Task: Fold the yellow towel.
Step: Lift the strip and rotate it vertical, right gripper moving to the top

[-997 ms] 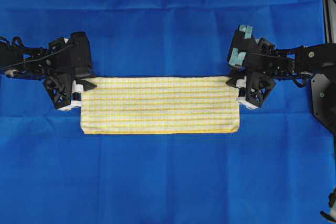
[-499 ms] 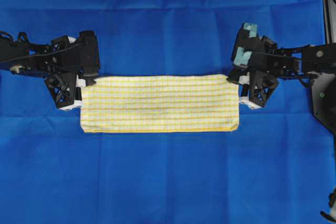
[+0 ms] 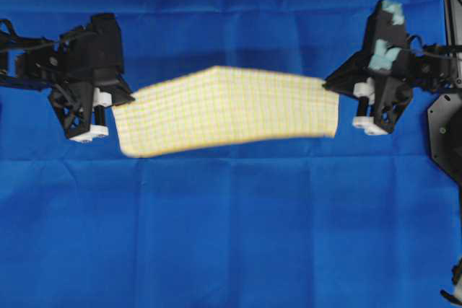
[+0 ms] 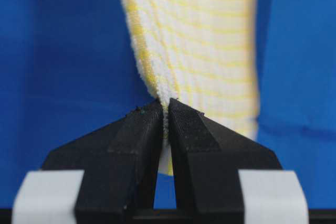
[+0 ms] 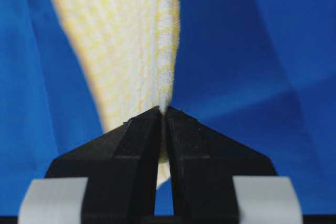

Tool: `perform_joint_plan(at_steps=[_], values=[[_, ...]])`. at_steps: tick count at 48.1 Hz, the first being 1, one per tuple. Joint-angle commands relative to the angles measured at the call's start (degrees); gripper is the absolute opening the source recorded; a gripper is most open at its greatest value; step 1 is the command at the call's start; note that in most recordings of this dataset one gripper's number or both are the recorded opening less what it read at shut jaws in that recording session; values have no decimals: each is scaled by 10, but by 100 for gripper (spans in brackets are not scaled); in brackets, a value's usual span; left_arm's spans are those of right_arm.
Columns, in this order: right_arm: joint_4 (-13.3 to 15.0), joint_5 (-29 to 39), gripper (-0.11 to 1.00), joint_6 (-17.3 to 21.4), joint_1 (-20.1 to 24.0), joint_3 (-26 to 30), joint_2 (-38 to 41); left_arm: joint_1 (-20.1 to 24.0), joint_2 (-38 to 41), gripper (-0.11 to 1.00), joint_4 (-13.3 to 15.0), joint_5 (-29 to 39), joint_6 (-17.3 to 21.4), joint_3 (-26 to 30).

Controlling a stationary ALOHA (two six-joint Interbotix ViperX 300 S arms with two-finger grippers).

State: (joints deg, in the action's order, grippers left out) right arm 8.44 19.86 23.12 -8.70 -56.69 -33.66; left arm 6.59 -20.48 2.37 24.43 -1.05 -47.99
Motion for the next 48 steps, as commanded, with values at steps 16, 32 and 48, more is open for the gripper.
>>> perform_joint_plan(at_steps=[16, 32, 48], values=[[16, -25, 3, 1, -8, 19, -11, -6, -51, 2, 1, -21, -4, 5], [16, -121, 3, 0, -109, 46, 93, -83, -42, 2, 1, -148, -16, -7], [38, -163, 3, -1, -193, 123, 191, -142, 18, 2, 1, -241, -15, 24]])
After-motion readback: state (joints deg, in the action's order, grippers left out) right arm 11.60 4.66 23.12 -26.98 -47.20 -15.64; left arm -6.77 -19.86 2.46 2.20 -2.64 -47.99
